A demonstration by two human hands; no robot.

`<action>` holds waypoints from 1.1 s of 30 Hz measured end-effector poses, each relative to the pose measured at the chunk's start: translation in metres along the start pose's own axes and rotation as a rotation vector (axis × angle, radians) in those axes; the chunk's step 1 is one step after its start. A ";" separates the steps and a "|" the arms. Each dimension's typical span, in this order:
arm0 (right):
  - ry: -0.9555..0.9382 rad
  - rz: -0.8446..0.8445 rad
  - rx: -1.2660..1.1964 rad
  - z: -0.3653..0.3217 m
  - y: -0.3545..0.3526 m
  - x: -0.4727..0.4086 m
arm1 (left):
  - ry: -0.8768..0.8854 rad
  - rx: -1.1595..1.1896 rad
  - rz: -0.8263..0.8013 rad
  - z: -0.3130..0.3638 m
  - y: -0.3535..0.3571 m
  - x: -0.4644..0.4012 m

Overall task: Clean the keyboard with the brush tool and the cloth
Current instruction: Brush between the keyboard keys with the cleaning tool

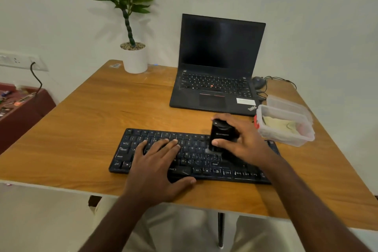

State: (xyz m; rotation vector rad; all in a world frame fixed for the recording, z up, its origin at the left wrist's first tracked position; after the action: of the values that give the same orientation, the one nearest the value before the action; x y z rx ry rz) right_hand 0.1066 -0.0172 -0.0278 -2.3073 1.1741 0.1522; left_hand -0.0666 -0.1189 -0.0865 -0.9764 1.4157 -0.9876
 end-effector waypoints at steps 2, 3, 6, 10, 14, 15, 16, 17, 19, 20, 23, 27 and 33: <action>0.058 -0.015 0.028 0.003 -0.015 0.006 | -0.008 -0.002 0.003 0.000 0.001 0.000; 0.079 -0.019 0.043 0.003 -0.020 0.007 | -0.010 -0.001 -0.002 -0.001 0.002 0.000; 0.075 0.036 0.049 -0.007 -0.030 0.008 | -0.020 -0.002 0.003 -0.003 0.006 0.001; 0.015 0.222 -0.002 -0.020 -0.026 0.008 | -0.015 0.003 -0.004 -0.002 0.007 0.000; 0.099 0.135 -0.015 -0.010 -0.001 0.010 | -0.008 0.020 -0.019 -0.002 0.006 0.000; 0.131 0.115 -0.009 -0.007 -0.005 0.013 | -0.004 0.023 -0.023 -0.003 0.005 0.000; 0.164 0.107 0.004 -0.005 -0.013 0.016 | 0.001 0.024 -0.032 -0.002 0.005 -0.001; 0.195 0.107 0.013 -0.002 -0.023 0.021 | 0.007 0.024 -0.038 -0.002 0.005 -0.001; 0.231 0.118 0.013 -0.001 -0.043 0.030 | 0.010 0.022 -0.045 -0.002 0.005 -0.001; 0.232 0.131 0.004 -0.003 -0.050 0.032 | 0.008 0.019 -0.046 -0.002 0.005 -0.001; 0.176 0.202 -0.068 -0.012 -0.054 0.032 | 0.005 0.022 -0.038 -0.001 0.004 -0.001; 0.075 0.179 -0.070 -0.020 -0.021 0.017 | -0.014 0.013 -0.026 0.000 0.001 -0.001; 0.136 -0.019 0.034 -0.003 -0.023 0.019 | -0.029 0.018 -0.032 0.002 -0.003 0.000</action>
State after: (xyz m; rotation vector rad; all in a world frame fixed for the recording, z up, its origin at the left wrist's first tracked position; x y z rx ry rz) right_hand 0.1354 -0.0216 -0.0225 -2.3289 1.2104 -0.0317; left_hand -0.0643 -0.1201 -0.0843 -0.9993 1.3685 -1.0047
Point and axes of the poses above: each hand's wrist, its own x-axis away from the middle knuckle, its own y-axis out of the palm, z = x × y, the point moved 10 cm from there along -x, towards the middle knuckle, and after that the axes turned 15 degrees about -x, right-handed, at the moved point
